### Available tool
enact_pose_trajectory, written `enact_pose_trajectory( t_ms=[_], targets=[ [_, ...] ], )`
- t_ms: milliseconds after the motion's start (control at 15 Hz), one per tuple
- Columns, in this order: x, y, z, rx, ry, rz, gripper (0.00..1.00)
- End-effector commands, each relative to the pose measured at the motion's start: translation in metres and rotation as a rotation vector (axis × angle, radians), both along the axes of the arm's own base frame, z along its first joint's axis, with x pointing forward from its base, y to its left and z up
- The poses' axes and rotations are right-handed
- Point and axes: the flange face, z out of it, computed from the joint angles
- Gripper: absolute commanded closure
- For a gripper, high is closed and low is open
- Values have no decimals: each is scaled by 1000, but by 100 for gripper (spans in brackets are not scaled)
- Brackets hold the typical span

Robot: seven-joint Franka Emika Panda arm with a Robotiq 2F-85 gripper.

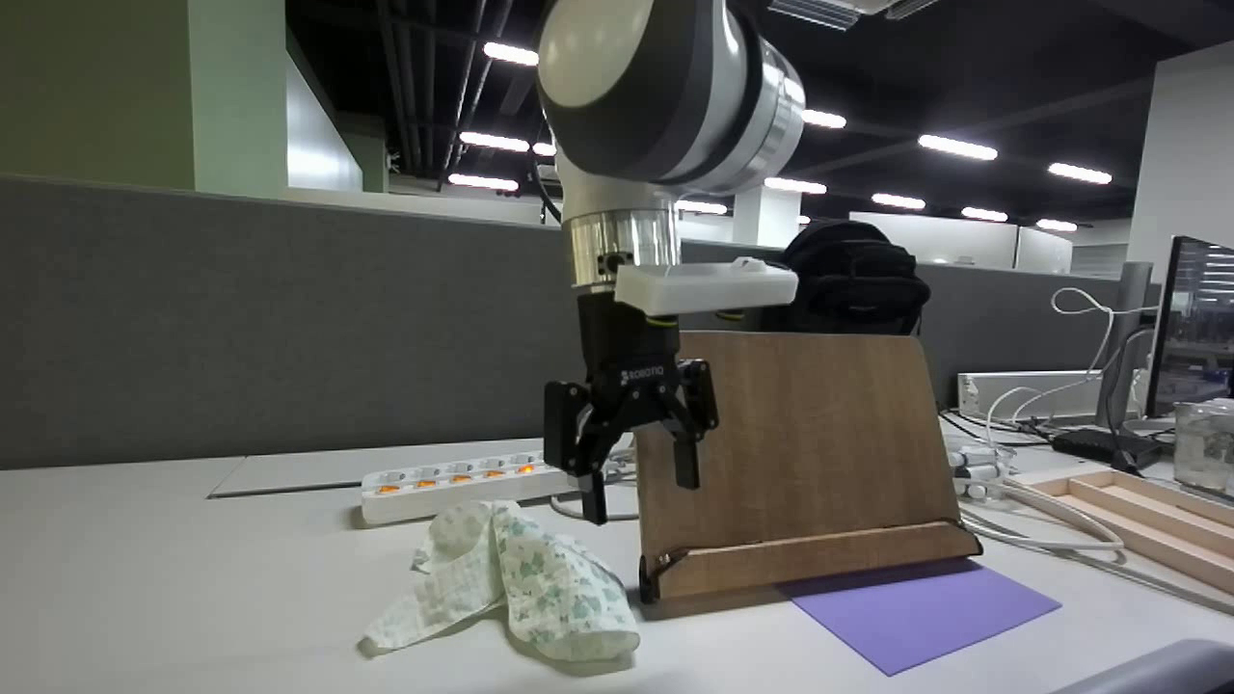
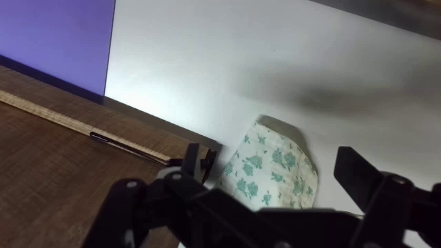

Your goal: Hang the cloth on the brown object

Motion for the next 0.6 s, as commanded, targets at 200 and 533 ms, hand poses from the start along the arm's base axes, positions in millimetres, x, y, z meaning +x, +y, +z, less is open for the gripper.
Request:
enact_pose_trajectory(
  t_ms=[200, 533],
  targets=[
    [10, 12, -36, -25, -19, -6, 0],
    [9, 32, -60, -23, -44, 13, 0]
  ],
)
